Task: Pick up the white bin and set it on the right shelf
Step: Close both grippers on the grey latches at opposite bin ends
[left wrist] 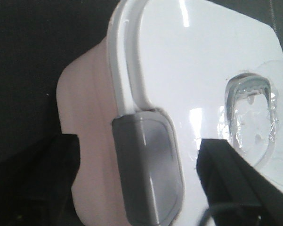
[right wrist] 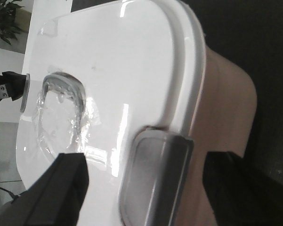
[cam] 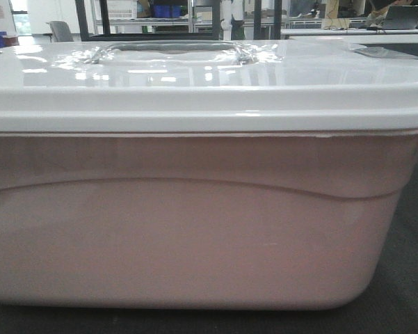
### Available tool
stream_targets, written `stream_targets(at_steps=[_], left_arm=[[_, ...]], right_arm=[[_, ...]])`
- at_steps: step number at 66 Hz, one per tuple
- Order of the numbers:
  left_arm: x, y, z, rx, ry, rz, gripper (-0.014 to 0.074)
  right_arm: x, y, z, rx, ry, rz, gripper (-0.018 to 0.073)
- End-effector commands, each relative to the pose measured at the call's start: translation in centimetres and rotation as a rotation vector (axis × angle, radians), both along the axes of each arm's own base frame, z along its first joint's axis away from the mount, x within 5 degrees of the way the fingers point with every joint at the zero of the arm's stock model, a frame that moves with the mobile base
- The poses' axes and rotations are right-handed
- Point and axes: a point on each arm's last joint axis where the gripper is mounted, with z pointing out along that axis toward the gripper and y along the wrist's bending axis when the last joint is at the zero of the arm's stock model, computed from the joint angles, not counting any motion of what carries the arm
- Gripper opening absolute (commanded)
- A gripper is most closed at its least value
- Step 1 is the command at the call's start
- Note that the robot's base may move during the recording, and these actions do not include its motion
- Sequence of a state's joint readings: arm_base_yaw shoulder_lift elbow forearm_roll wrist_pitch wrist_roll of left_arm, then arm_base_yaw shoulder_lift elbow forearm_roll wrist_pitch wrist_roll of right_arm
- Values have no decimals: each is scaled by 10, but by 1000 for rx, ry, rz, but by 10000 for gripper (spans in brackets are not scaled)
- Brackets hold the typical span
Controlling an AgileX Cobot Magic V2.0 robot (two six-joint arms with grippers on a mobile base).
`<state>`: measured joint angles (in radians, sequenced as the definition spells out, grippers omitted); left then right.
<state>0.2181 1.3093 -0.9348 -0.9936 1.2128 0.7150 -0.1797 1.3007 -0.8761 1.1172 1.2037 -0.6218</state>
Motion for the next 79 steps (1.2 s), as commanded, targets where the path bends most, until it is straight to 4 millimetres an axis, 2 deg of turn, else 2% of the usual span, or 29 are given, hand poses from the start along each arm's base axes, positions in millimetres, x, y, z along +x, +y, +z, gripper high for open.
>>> stream_targets(at_steps=[1,16,32,62,79], left_arm=[[-7,-7,18,-75,-36,-45,418],[-7,-9,18,-71,-34,-53,418],[-7,-30,17,-51,-54,-114,418],[-6,-30,16,-44,-57,-104,418],[7,-28,-1,-44,15,-96,418]], right_arm=[[-7,4,11,84,-13,61,600],[-11,6,4,112,12,65,600],[-11,7,5,120,6,72,600],[-9,7,5,118,2,59,600],[-9,6,4,112,2,57,600]])
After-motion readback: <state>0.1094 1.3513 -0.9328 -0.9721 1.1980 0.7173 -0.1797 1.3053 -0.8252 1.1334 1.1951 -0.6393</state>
